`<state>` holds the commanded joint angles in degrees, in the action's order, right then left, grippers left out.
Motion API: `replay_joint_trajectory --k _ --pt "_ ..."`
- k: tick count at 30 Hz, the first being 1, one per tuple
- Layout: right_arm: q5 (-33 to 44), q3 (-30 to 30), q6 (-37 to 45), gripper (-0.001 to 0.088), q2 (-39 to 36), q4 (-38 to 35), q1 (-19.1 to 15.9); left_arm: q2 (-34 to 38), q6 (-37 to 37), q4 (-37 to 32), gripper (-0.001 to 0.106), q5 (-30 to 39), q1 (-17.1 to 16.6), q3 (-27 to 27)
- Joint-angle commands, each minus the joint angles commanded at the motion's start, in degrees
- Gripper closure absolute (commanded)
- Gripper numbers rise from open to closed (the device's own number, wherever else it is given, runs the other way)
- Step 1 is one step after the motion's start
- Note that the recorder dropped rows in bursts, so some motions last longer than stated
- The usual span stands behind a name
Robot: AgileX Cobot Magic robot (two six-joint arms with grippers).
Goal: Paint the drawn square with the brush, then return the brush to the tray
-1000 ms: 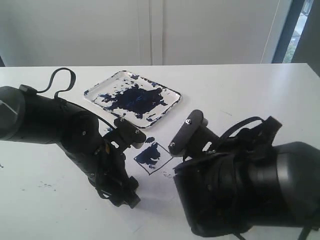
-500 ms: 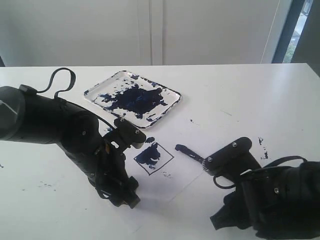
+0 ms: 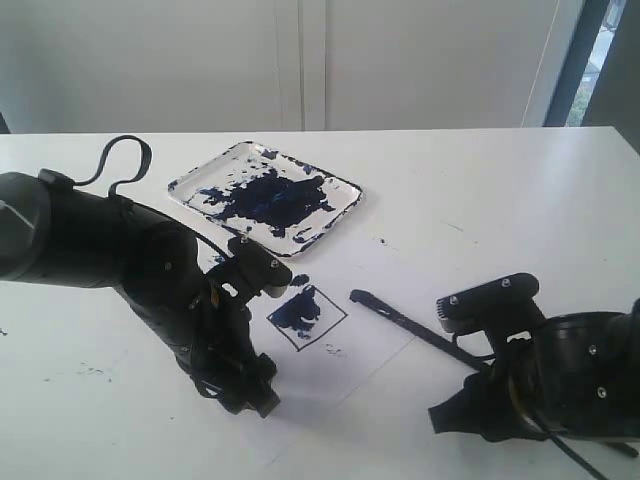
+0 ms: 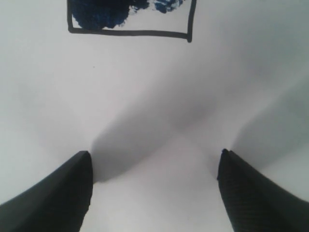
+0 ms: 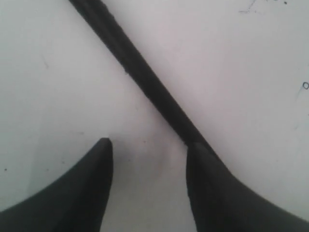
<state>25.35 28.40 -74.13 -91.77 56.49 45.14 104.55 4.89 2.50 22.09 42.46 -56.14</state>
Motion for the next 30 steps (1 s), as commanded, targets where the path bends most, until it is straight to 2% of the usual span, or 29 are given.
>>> replay_joint_trajectory --k 10,14,17,20,25,30 --pt "-3.4 0.5 1.1 0.0409 1.2 3.6 0.0 0.0 0.0 0.0 0.030 -0.1 0.0 0.0" --pt "1.2 0.6 0.5 0.0409 3.0 7.5 0.0 0.0 0.0 0.0 0.030 -0.5 0.0 0.0" --pt "3.7 1.0 -3.2 0.0409 3.0 10.5 -0.1 0.0 0.0 0.0 0.030 -0.9 0.0 0.0" --pt "3.8 1.0 -6.2 0.0409 2.3 11.1 -2.5 0.0 -0.1 0.0 0.030 -0.8 0.0 0.0" --pt "-2.9 0.8 -6.9 0.0409 -0.5 8.3 -5.8 0.0 -0.1 0.0 0.030 -0.8 0.0 0.0" --pt "-10.6 0.6 -6.9 0.0411 -4.7 6.9 -6.5 0.0 -0.1 0.0 0.030 -0.6 0.0 0.0"
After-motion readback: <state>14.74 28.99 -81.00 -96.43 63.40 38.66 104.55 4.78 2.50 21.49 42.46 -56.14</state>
